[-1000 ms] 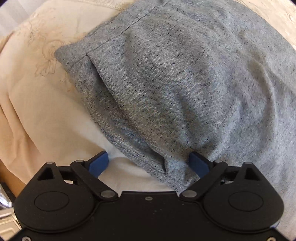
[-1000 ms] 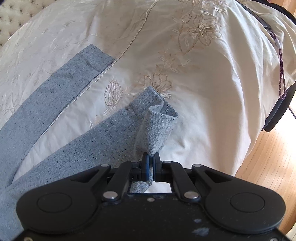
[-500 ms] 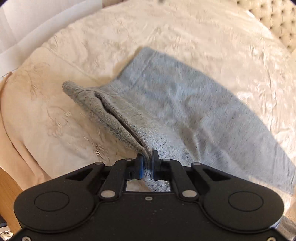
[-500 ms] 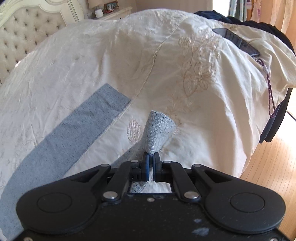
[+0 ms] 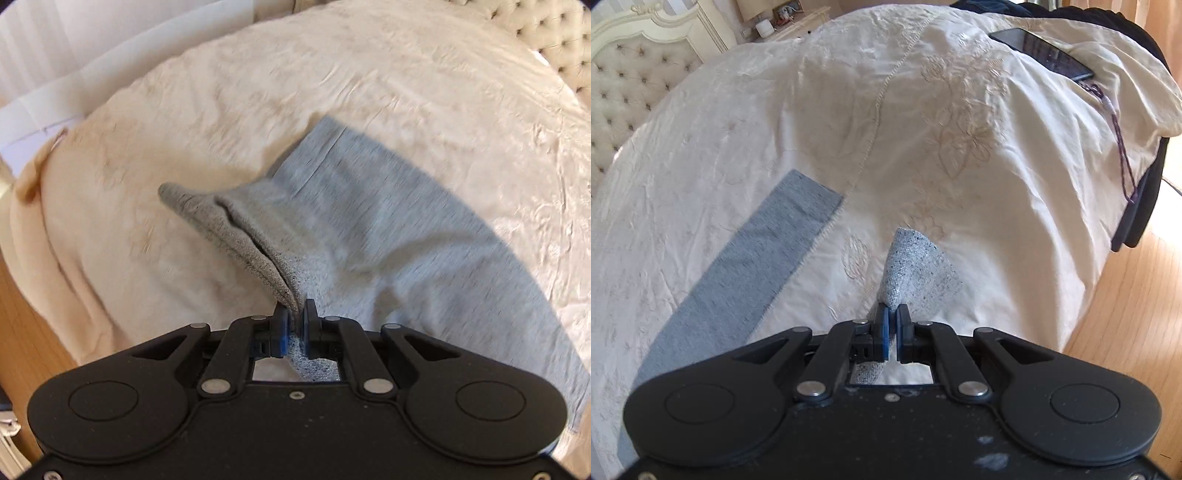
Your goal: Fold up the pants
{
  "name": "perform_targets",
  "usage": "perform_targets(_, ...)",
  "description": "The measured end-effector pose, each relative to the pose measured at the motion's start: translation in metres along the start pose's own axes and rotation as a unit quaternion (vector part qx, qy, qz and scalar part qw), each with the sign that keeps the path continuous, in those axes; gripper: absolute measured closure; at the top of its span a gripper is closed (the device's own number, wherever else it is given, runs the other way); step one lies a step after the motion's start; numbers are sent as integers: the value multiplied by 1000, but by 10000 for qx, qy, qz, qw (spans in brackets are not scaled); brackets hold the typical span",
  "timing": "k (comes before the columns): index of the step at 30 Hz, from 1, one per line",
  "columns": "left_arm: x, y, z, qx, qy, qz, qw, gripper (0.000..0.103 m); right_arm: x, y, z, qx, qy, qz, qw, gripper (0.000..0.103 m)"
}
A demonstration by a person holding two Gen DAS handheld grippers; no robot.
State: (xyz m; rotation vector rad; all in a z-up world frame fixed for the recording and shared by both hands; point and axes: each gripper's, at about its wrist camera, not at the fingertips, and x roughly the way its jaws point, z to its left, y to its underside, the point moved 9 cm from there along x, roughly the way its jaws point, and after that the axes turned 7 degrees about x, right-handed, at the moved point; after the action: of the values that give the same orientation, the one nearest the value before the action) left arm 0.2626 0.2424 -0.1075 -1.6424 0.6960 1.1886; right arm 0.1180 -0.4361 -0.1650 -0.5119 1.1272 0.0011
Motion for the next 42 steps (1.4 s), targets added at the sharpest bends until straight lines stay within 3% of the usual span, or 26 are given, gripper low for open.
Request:
perform_targets(7,34,-63,-58,76,-167,-256,9995,93,52,-41,66,-14,-498,105,9987,98)
perform_targets(16,104,-117,-118,182,-426,-208,9987,93,132,-71,127,98,-490,154,9986,98)
perform_targets(28,172,-142,-157,196,-753,0,9970,93,214,-85,166,-107,-60,259,9996,98)
perform_targets(40,204,-156,-164,109,-947,41,9954,93,246,-89,195,-381,-6,190,9991,98)
perform_targets(42,212,-156,-166,181,-971,36,9951,88,253,-88,200,-491,-9,174,9986,98)
